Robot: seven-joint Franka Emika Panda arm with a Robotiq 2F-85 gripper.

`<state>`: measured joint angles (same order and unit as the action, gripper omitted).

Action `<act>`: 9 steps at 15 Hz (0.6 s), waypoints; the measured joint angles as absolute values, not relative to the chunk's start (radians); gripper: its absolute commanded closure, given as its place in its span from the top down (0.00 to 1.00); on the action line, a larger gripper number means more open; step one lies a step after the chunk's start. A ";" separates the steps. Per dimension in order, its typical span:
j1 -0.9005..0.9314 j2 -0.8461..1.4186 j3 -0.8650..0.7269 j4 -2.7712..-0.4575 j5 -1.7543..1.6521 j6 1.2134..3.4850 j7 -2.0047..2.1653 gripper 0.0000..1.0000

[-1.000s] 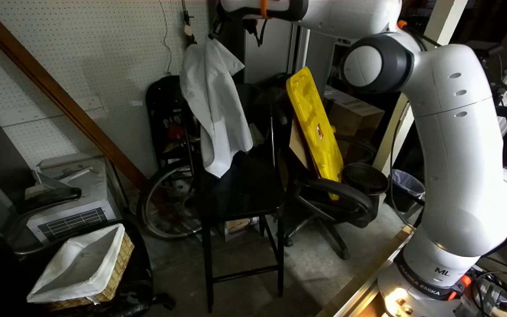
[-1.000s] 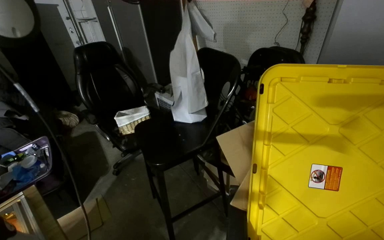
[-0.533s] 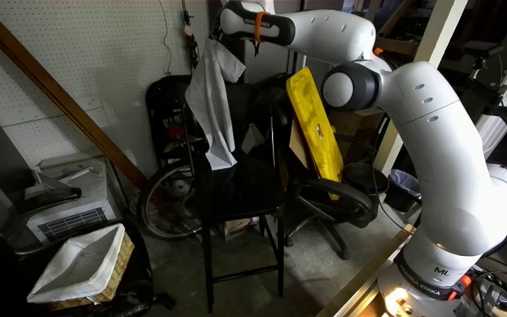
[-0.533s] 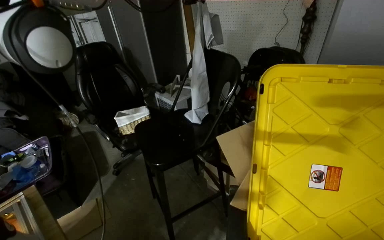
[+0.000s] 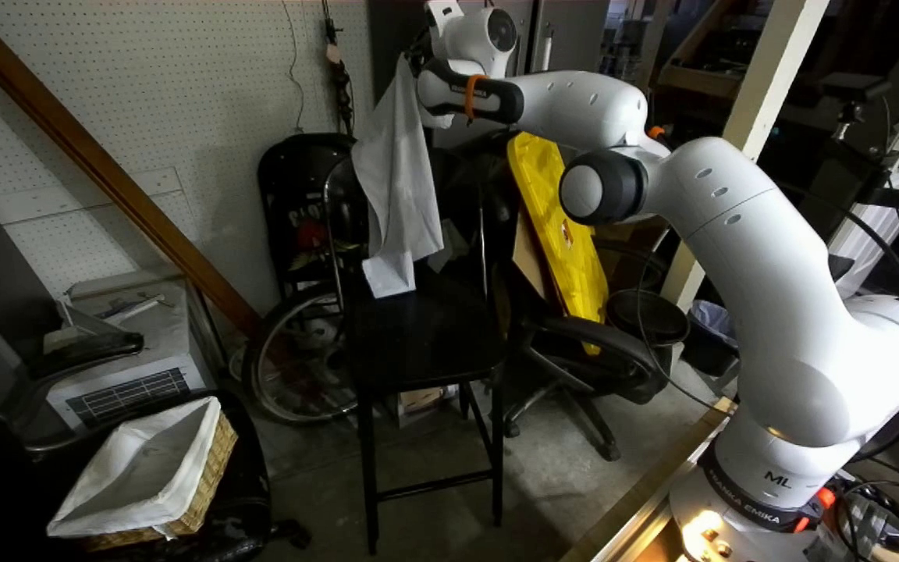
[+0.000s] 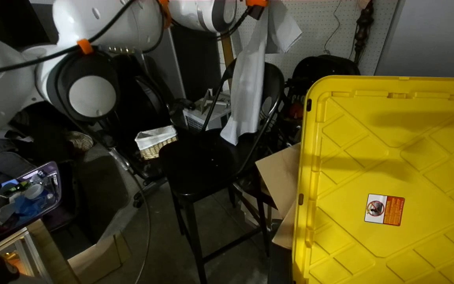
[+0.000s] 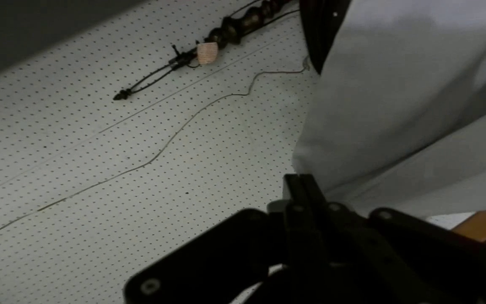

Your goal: Pick up the light blue cloth on the seat and then put it on the backrest of the chair

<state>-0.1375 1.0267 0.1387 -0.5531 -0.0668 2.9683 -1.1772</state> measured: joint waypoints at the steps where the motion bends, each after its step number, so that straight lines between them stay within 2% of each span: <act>1: -0.143 1.058 0.139 -0.550 -0.067 3.041 -1.175 0.00; 4: -0.139 1.152 0.086 -0.541 -0.057 3.252 -1.121 0.00; 9: -0.111 1.256 -0.121 -0.524 0.131 3.513 -1.075 0.00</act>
<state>-0.1109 1.2560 -0.1214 -0.5237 0.1306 3.5125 -1.0751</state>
